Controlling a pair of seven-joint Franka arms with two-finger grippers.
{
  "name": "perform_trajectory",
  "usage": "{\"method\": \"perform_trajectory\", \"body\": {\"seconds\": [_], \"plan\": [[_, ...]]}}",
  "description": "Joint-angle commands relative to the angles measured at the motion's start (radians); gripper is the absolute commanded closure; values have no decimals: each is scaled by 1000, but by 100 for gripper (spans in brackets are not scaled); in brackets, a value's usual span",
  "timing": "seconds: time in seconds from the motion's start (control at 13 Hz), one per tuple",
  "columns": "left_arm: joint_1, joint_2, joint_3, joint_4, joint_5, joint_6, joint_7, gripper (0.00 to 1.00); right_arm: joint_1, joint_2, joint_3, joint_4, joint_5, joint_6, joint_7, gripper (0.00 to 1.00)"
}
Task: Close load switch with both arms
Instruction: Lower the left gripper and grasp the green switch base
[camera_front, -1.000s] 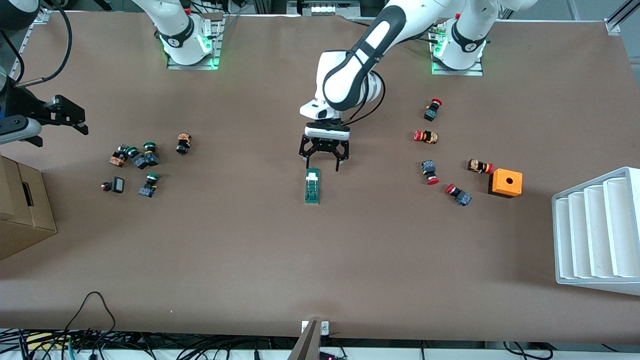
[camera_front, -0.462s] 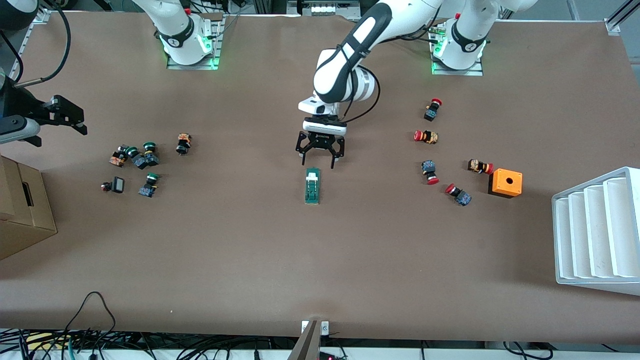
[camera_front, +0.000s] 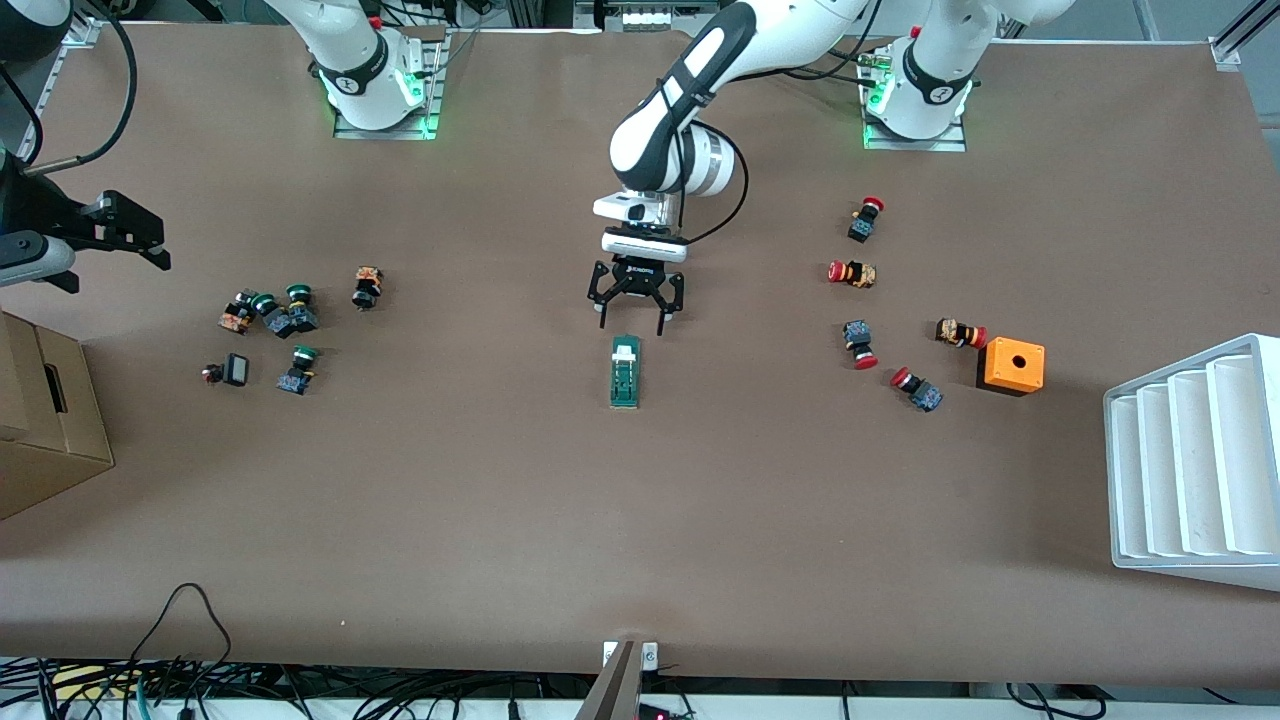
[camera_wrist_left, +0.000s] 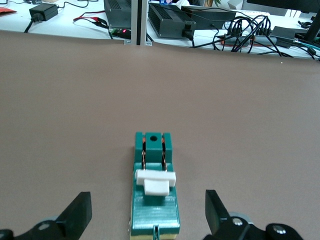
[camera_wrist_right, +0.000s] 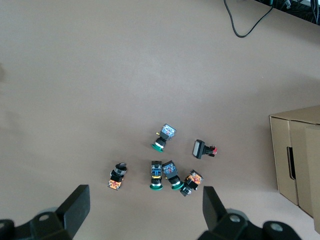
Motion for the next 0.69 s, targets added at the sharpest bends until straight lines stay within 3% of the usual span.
{"method": "perform_trajectory", "body": {"seconds": [0.0, 0.62], "plan": [[-32, 56, 10, 44, 42, -56, -66, 0, -6, 7, 4, 21, -11, -19, -10, 0], [-65, 130, 10, 102, 50, -117, -88, 0, -6, 7, 4, 21, -10, -20, -10, 0]]}}
